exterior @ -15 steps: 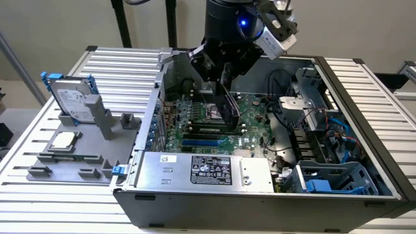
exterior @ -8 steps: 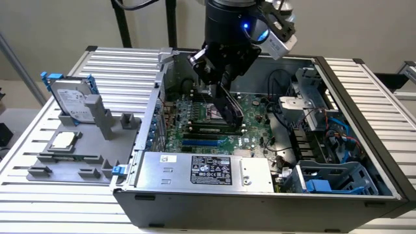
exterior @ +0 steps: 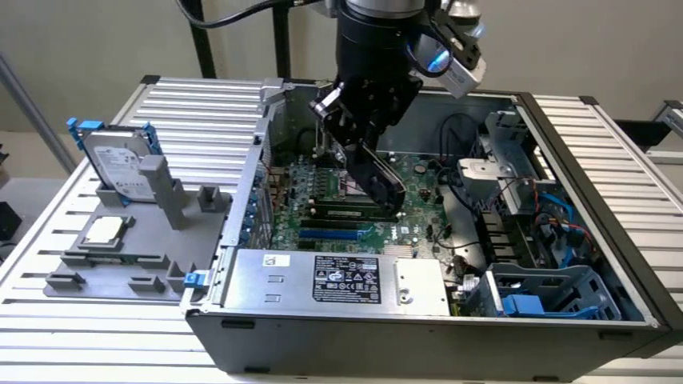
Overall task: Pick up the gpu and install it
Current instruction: 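Insert the gpu into the slot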
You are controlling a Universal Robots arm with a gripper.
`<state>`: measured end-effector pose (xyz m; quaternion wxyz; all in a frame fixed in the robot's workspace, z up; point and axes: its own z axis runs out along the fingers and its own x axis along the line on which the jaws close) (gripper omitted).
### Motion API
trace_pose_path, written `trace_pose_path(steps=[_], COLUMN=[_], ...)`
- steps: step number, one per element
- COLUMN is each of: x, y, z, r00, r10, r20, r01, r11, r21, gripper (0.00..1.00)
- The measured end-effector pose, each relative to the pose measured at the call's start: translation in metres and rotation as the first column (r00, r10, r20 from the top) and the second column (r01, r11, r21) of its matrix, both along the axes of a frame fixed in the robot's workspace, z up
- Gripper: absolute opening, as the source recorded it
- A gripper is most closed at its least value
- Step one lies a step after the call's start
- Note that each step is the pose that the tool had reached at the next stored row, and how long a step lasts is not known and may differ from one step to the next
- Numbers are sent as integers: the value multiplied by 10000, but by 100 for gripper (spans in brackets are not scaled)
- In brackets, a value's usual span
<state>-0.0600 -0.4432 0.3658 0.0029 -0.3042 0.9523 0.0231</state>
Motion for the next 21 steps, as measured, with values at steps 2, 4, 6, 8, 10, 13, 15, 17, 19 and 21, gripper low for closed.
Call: trace_pose_path(steps=[2, 4, 6, 8, 10, 13, 15, 17, 19, 21], x=[0, 0, 0, 0, 0, 0, 1, 0, 0, 0], y=[0, 0, 0, 0, 0, 0, 0, 0, 0, 0], z=[-15, -29, -45, -60, -76, -102, -118, -137, -154, -171], r00=[9993, 9974, 9939, 9893, 9834, 9721, 9630, 9522, 9404, 9275], r10=[371, 726, 1100, 1456, 1811, 2346, 2694, 3052, 3397, 3735], r20=[7, 15, 24, 33, 45, 70, 86, 106, 125, 147], r01=[-371, -726, -1100, -1456, -1811, -2346, -2694, -3052, -3397, -3734], r11=[9993, 9974, 9939, 9893, 9835, 9721, 9630, 9523, 9405, 9276], r21=[-1, -1, -1, -3, -4, -10, -15, -19, -27, -35], gripper=[0, 0, 0, 0, 0, 0, 0, 0, 0, 0])
